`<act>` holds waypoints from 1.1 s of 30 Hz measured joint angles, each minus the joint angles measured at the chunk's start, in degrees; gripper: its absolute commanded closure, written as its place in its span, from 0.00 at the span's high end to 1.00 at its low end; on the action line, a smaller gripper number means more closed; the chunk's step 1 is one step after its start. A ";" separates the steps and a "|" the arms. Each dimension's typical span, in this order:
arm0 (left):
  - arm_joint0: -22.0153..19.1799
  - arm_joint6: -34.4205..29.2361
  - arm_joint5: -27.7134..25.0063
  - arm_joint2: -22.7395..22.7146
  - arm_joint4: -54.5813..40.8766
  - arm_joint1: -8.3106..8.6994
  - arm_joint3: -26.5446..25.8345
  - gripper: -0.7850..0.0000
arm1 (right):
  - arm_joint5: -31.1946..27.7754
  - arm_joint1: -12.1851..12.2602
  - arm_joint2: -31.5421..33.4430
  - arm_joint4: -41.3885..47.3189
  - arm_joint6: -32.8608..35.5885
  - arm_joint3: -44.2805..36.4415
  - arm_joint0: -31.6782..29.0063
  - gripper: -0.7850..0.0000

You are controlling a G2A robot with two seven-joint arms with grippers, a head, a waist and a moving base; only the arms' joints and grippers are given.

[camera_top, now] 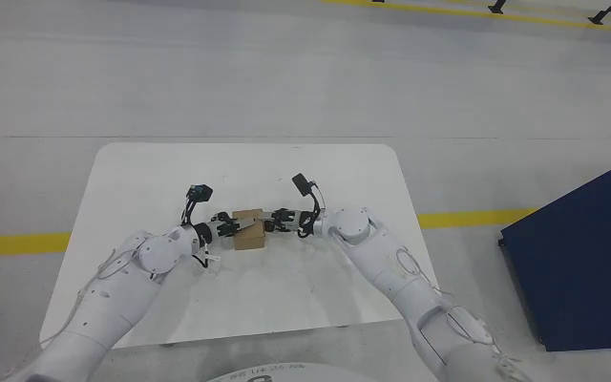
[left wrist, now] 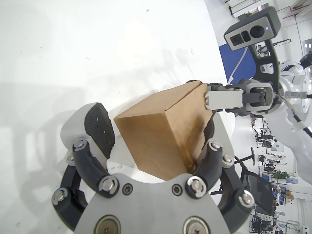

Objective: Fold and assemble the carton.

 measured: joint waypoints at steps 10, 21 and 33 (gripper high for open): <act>-0.15 -0.24 0.09 -0.05 -0.04 -0.08 0.05 0.96 | -0.75 -0.20 0.15 1.27 0.59 0.71 0.32 0.42; -0.18 -0.36 -0.31 -0.28 -0.22 -0.10 0.45 0.98 | 1.18 -0.51 -0.16 1.59 0.60 1.67 1.16 0.28; 3.07 -0.90 -1.21 -4.11 0.75 1.47 -6.13 1.00 | -0.11 0.90 3.88 0.68 -1.05 -2.95 -2.60 0.41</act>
